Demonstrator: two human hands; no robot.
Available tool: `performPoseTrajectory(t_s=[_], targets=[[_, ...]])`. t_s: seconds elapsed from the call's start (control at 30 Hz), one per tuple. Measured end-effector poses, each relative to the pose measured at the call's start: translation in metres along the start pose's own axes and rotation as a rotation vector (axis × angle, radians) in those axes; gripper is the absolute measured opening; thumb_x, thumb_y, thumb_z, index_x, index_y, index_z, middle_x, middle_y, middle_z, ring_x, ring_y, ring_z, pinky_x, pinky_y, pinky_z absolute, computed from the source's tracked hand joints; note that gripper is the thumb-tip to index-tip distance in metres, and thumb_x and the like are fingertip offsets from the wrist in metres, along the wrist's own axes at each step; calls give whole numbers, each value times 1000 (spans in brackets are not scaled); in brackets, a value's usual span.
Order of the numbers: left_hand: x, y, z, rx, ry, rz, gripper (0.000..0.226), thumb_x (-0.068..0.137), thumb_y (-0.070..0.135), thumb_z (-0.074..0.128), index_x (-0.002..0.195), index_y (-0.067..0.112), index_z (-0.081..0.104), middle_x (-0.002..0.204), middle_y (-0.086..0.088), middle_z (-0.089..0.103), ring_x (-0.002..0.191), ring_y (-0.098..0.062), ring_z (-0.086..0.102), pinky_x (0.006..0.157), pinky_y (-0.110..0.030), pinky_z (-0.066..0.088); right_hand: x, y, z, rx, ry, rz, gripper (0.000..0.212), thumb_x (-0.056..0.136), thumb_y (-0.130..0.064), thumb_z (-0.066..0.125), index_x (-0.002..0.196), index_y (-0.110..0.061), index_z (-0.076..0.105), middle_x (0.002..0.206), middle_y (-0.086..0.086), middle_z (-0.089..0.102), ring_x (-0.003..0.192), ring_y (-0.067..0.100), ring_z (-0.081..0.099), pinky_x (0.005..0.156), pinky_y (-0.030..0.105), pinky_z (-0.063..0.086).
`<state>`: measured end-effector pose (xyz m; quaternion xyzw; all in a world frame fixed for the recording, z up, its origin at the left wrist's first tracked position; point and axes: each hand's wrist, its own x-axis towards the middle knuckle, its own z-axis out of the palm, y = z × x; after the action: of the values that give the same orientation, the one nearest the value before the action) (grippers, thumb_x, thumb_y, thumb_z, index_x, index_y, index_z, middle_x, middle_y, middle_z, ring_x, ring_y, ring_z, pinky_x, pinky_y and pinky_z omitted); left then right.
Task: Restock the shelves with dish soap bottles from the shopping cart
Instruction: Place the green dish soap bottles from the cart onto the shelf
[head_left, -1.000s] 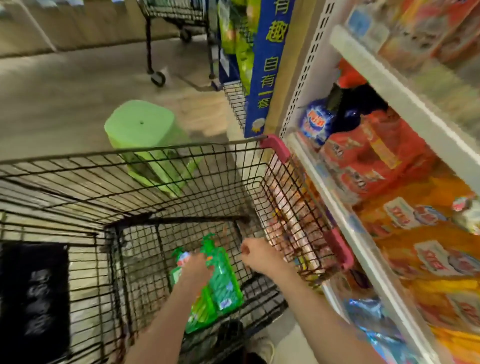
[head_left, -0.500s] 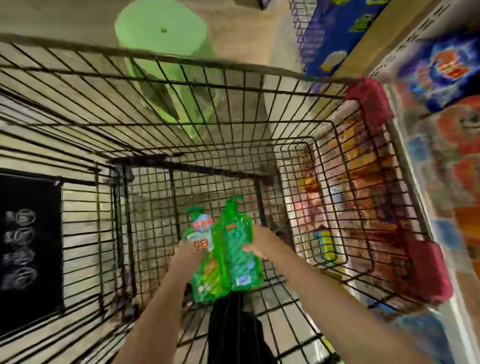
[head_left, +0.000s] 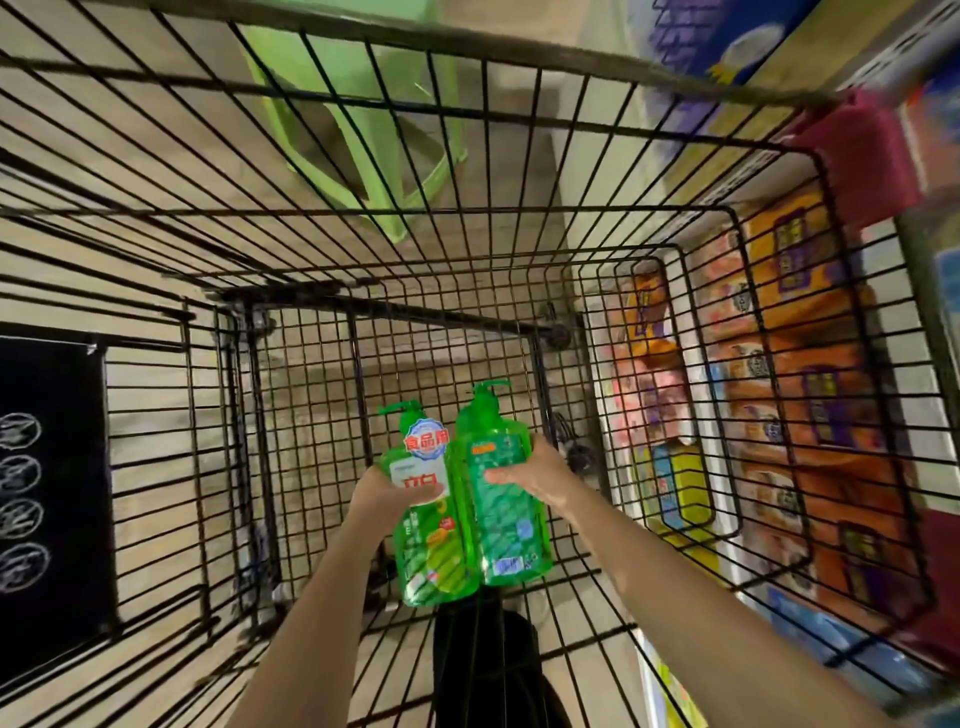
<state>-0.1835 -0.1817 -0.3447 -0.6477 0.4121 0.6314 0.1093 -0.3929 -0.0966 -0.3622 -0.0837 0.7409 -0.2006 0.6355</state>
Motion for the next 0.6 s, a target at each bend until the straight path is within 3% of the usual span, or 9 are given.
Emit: performPoseTrajectory(t_s=[0.17, 0.3, 0.37, 0.43, 0.47, 0.6], targets=[[14, -4, 2, -3, -55, 28, 79, 27, 58, 91, 98, 29, 70, 95, 6, 74, 92, -16, 70, 90, -41, 53, -1, -7, -13, 27, -80, 47, 61, 45, -18, 93, 101, -7, 71, 96, 8, 74, 88, 23, 72, 83, 39, 57], [13, -4, 2, -44, -59, 52, 85, 23, 56, 93, 98, 23, 71, 95, 1, 75, 92, -21, 70, 92, -48, 51, -1, -7, -13, 6, -38, 40, 87, 21, -35, 93, 100, -9, 70, 96, 6, 74, 85, 20, 72, 82, 40, 58], [11, -6, 2, -5, -44, 73, 76, 29, 56, 93, 95, 26, 71, 94, 2, 75, 91, -21, 70, 91, -50, 52, -11, -14, -13, -45, 12, 33, 81, 27, -33, 94, 101, -10, 70, 96, 5, 73, 83, 16, 71, 76, 31, 58], [1, 0, 5, 56, 30, 73, 60, 41, 46, 94, 92, 28, 68, 91, 5, 74, 88, -18, 70, 88, -46, 53, -22, -20, -16, -107, 45, 19, 61, 44, -23, 94, 100, -13, 71, 94, 0, 72, 83, 13, 68, 68, 20, 53], [-3, 3, 6, 75, 65, 68, 64, 42, 44, 94, 97, 28, 65, 91, 7, 73, 87, -16, 69, 87, -42, 54, -26, -23, -18, -142, 59, 10, 58, 48, -21, 93, 101, -16, 71, 94, -2, 72, 84, 12, 67, 68, 19, 51], [-21, 16, 11, 229, 136, 120, 85, 40, 50, 91, 111, 20, 55, 97, 7, 69, 87, -13, 65, 76, -30, 53, -43, -27, -28, -256, 143, -45, 79, 28, -44, 89, 101, -25, 68, 96, -7, 72, 88, 11, 67, 82, 30, 55]])
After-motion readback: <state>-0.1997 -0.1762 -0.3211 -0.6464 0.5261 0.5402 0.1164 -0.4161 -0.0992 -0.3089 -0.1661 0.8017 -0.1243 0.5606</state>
